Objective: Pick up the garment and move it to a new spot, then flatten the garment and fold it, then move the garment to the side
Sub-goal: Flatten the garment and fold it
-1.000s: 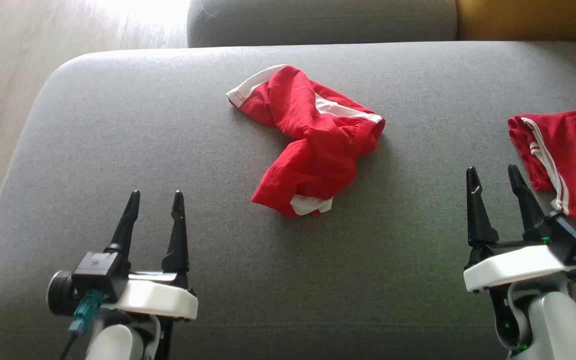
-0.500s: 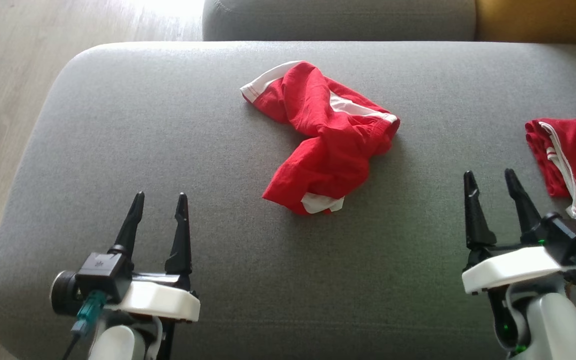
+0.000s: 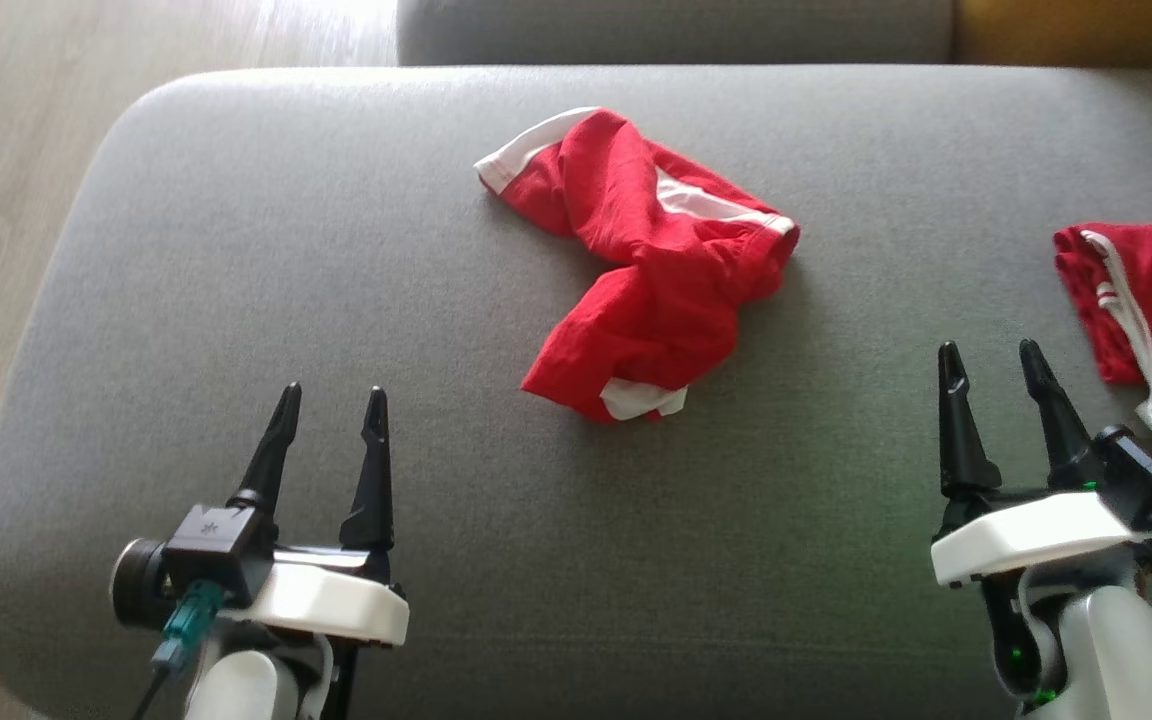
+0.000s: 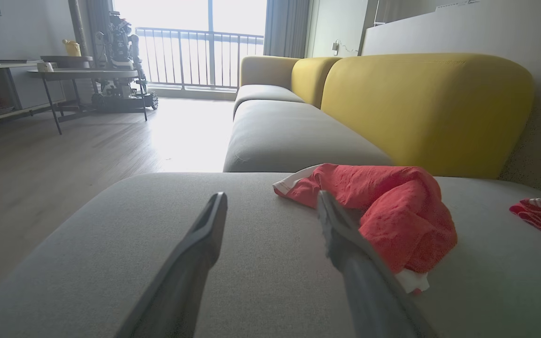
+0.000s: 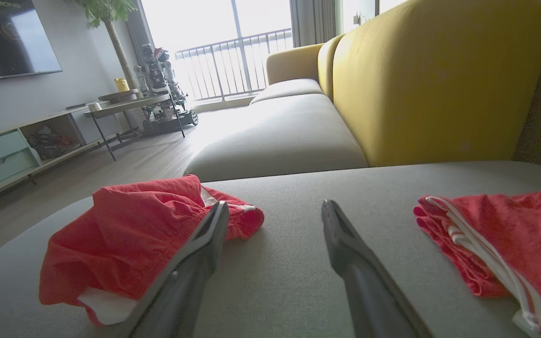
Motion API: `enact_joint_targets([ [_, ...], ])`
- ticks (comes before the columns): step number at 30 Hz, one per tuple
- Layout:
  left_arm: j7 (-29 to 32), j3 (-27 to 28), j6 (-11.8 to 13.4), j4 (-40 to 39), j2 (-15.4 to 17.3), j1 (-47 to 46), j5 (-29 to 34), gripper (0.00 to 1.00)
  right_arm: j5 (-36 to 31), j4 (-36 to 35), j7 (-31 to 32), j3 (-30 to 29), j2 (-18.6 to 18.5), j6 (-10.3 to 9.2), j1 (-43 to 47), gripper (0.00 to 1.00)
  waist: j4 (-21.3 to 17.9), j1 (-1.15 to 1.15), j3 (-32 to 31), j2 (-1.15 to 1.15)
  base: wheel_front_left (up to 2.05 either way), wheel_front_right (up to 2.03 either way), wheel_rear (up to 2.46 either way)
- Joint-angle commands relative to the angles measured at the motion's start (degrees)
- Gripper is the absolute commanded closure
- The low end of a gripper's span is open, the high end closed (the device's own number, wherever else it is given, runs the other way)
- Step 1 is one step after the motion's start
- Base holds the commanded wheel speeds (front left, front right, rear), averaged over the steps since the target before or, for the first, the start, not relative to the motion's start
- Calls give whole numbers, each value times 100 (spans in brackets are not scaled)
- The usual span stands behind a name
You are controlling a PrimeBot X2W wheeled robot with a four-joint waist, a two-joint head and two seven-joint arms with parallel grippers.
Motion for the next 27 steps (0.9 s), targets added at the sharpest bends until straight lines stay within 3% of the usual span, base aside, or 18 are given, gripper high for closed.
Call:
enact_joint_targets([
  [1,-70,193,-12,-177,-18,-242,35,0,159,-112,13,159,3,-2,-254,0,70,0,112,0,0,0,0],
  [13,-70,-77,25,-55,-21,-578,-35,0,1349,980,266,1175,3,-2,-1056,0,603,0,667,0,0,0,0],
  [27,-70,-281,90,35,-21,-659,-71,0,3111,2116,240,1522,3,-2,-1759,0,1134,0,770,0,0,0,0],
])
